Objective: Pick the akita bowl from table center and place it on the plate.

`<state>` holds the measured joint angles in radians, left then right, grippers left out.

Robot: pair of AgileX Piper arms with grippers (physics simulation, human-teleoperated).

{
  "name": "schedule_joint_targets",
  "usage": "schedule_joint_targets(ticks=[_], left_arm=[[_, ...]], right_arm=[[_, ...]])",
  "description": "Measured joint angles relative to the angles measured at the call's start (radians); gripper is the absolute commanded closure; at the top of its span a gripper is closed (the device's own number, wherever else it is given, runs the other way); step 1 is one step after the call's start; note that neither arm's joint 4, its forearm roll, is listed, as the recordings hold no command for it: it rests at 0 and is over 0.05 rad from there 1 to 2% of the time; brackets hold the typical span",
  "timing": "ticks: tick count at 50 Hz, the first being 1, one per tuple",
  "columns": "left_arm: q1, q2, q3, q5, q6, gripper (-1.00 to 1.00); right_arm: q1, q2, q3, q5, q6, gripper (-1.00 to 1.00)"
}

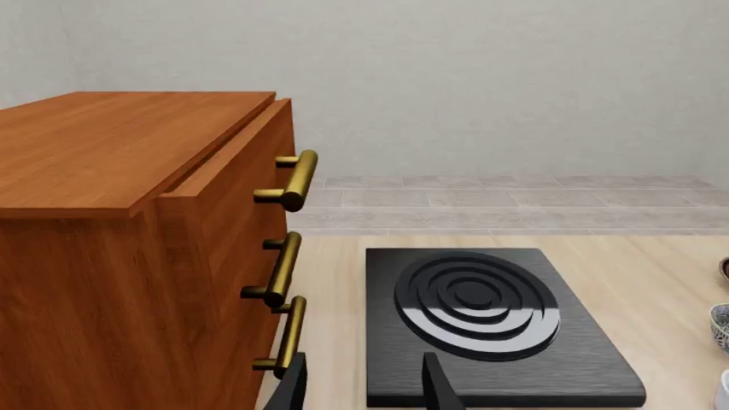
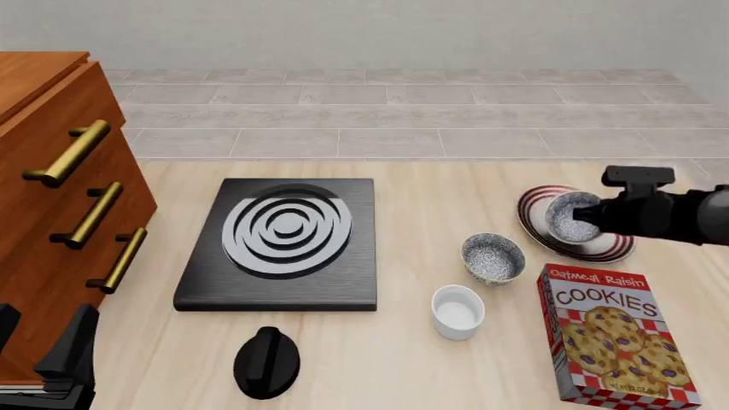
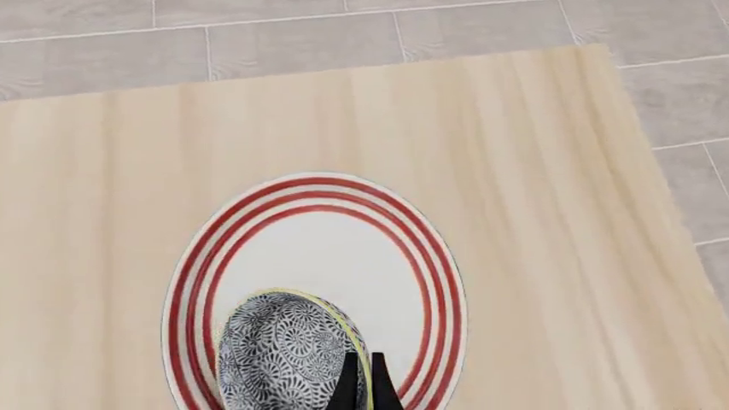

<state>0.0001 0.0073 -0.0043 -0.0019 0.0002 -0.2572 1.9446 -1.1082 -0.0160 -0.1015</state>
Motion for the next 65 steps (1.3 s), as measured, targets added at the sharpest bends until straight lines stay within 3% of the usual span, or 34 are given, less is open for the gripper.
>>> schedule_joint_targets(ticks=[11, 12, 45, 65], left_arm=[[0.000, 0.000, 0.000, 0.000, 0.000, -1.00], [0.000, 0.000, 0.000, 0.000, 0.000, -1.00], [0.000, 0.000, 0.000, 0.000, 0.000, -1.00], [0.000, 0.000, 0.000, 0.000, 0.000, -1.00]], right_arm=[[-0.001, 0.009, 0.002, -0.015, 0.002, 1.00], [-0.002, 0.010, 0.002, -0.017, 0.002, -1.00], [-0.008, 0.006, 0.026, -0.037, 0.021, -1.00], [0.026, -0.147, 0.097, -0.046, 0.014, -1.00]])
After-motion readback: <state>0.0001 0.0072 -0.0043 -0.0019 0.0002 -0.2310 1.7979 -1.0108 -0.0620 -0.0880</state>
